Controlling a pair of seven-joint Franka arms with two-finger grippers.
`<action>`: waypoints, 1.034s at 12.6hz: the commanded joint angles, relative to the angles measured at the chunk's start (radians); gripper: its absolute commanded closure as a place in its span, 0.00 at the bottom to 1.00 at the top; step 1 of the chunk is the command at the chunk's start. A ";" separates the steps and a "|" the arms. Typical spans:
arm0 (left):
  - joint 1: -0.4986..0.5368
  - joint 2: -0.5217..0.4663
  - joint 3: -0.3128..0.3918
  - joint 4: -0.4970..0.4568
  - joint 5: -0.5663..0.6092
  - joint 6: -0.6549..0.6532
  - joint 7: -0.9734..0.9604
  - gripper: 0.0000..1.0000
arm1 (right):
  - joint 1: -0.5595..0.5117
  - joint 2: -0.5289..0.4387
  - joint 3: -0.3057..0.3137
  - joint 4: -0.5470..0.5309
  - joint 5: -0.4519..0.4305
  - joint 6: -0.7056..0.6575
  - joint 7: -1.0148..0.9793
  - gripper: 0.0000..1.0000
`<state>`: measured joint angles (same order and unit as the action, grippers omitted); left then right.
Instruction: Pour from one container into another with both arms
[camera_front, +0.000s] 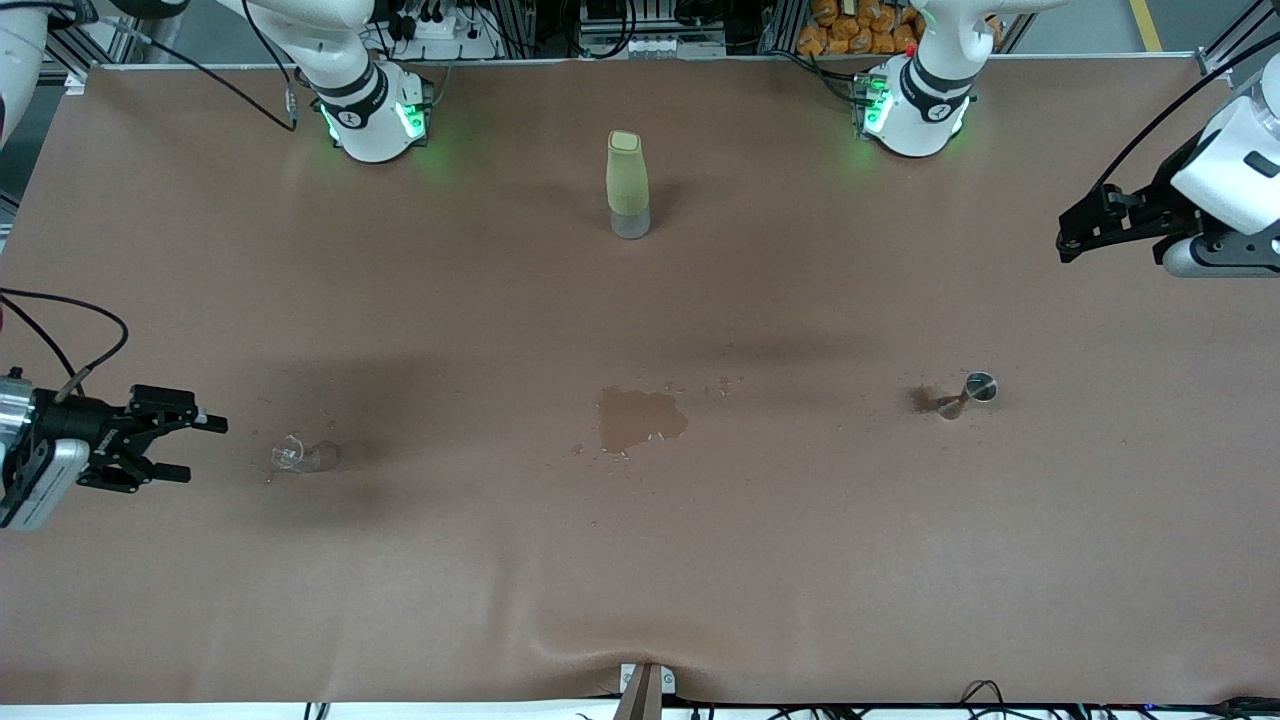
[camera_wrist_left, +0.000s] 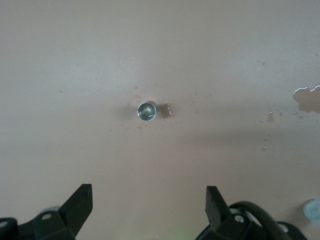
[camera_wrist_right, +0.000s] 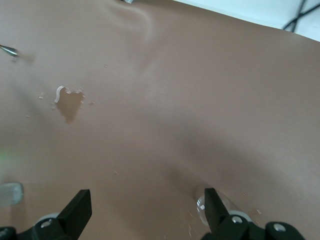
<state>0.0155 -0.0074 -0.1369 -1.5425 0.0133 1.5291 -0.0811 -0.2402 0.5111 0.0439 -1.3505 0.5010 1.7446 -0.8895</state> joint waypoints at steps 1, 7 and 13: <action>0.006 -0.014 -0.001 0.010 -0.007 0.003 -0.019 0.00 | 0.022 -0.149 -0.004 -0.116 -0.129 0.023 0.116 0.00; 0.012 -0.019 0.003 0.010 -0.010 0.005 -0.019 0.00 | 0.166 -0.362 -0.144 -0.202 -0.335 0.012 0.421 0.00; 0.009 -0.014 0.003 0.012 -0.049 0.013 -0.017 0.00 | 0.206 -0.520 -0.182 -0.300 -0.378 -0.060 0.688 0.00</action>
<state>0.0255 -0.0131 -0.1332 -1.5297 -0.0198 1.5319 -0.0811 -0.0523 0.0525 -0.1217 -1.6015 0.1665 1.7016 -0.2812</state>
